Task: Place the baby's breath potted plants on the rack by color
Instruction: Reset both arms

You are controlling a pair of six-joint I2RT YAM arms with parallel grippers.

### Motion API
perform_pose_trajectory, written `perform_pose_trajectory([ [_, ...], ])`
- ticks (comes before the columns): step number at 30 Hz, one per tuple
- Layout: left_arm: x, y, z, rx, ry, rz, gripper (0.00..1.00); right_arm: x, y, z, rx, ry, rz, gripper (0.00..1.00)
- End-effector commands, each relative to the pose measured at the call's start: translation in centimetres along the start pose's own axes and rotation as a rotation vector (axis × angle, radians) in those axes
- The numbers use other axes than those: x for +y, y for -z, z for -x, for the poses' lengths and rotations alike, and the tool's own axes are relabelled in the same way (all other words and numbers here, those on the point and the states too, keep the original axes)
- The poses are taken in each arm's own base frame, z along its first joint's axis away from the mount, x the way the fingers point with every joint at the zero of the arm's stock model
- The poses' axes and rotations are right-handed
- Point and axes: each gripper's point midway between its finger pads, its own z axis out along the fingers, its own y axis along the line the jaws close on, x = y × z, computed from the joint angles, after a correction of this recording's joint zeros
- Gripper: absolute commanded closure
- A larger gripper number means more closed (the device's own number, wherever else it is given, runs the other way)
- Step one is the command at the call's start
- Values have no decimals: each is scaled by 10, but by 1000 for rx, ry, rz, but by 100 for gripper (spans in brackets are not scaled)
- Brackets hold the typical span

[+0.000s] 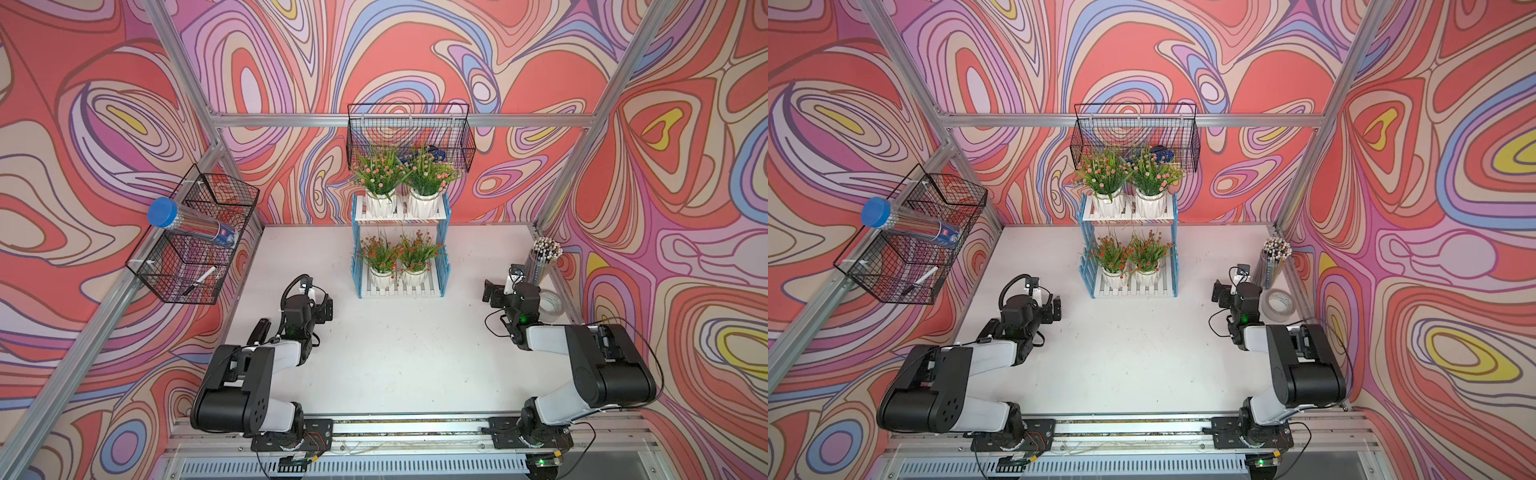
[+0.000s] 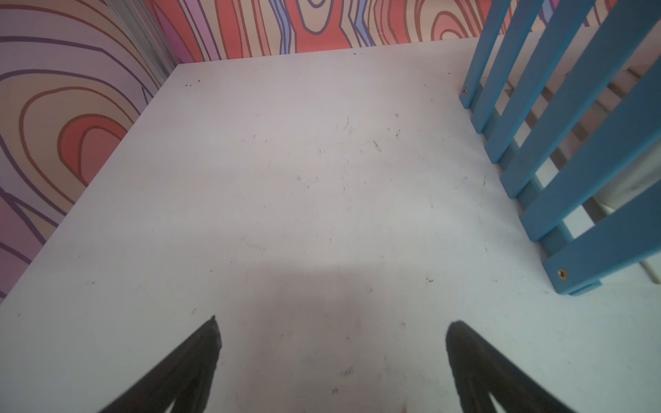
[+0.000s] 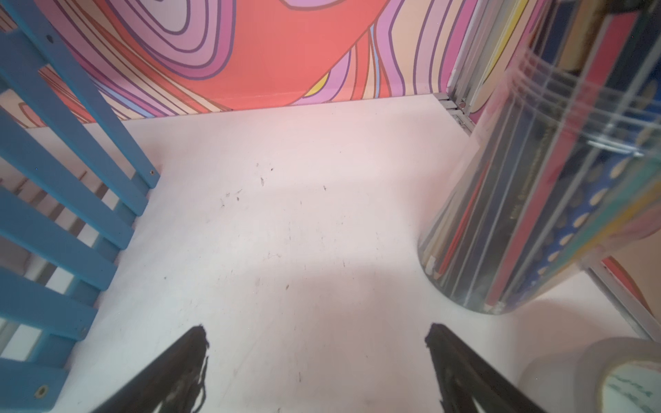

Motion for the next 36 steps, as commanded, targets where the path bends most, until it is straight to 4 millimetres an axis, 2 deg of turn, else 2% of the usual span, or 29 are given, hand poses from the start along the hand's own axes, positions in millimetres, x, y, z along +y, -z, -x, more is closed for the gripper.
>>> perform_pose_trajectory([
  [1,0,0,22,-154,4,-20,0,2,0,13,-129,-24,43,2],
  [5,2,-13,20,-79,7,-13,0,3,-5,5,-118,-22,47,2],
  [7,9,-13,18,-52,28,28,0,7,-10,3,-85,-4,68,2],
  [10,9,-12,19,-69,30,30,0,7,-17,3,-55,3,66,2],
  [36,8,-13,20,-67,24,24,0,9,-17,4,-60,9,75,2],
])
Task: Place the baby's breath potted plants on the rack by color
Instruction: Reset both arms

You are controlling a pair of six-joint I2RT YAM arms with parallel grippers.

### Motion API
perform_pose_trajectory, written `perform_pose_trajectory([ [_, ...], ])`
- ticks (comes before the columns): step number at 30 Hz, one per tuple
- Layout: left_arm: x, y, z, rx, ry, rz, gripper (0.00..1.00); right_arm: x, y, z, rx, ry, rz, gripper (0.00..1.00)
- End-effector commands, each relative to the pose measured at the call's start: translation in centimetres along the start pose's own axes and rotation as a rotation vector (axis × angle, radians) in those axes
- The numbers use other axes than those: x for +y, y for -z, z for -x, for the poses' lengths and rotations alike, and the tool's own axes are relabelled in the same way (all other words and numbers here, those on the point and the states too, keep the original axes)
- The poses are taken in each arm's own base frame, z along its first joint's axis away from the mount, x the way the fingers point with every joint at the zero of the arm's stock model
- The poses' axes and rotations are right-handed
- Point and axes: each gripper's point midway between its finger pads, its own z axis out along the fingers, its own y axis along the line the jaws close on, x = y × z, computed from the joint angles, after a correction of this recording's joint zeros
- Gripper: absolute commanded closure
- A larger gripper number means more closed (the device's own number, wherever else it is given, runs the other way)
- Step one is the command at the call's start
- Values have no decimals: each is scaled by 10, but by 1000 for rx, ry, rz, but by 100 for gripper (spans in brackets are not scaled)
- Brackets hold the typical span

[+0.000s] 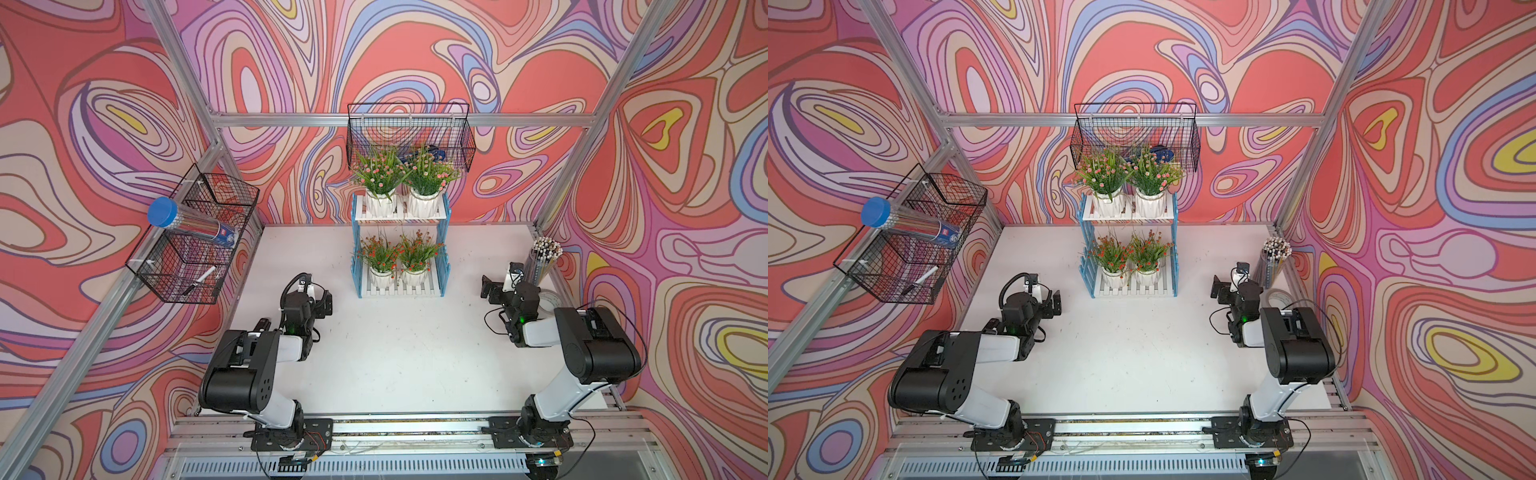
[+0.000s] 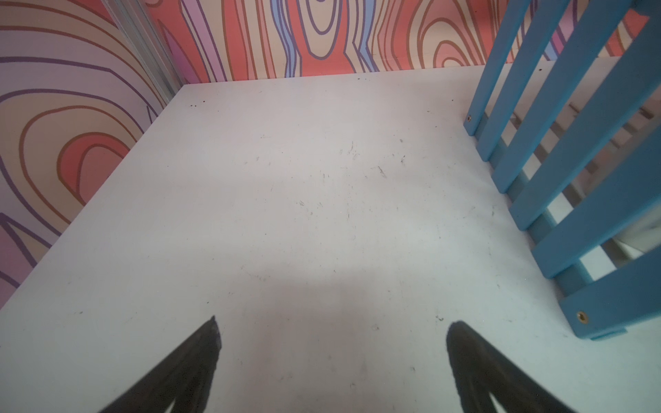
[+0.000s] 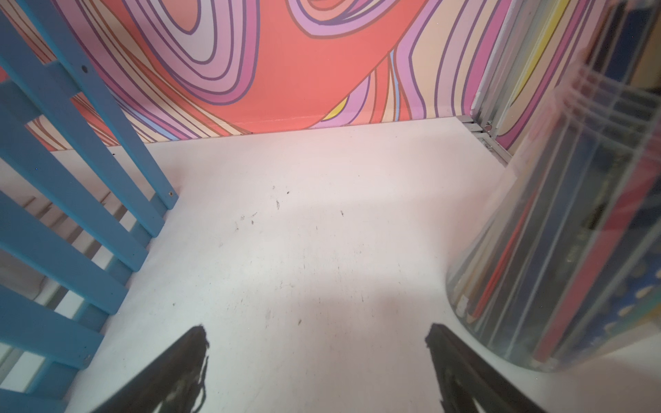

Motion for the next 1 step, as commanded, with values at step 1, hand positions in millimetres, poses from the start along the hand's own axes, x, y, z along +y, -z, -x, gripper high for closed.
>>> perform_pose_trajectory([
  [1,3,-2,11,-36,9,13,0,2,-2,2,-5,10,10,2],
])
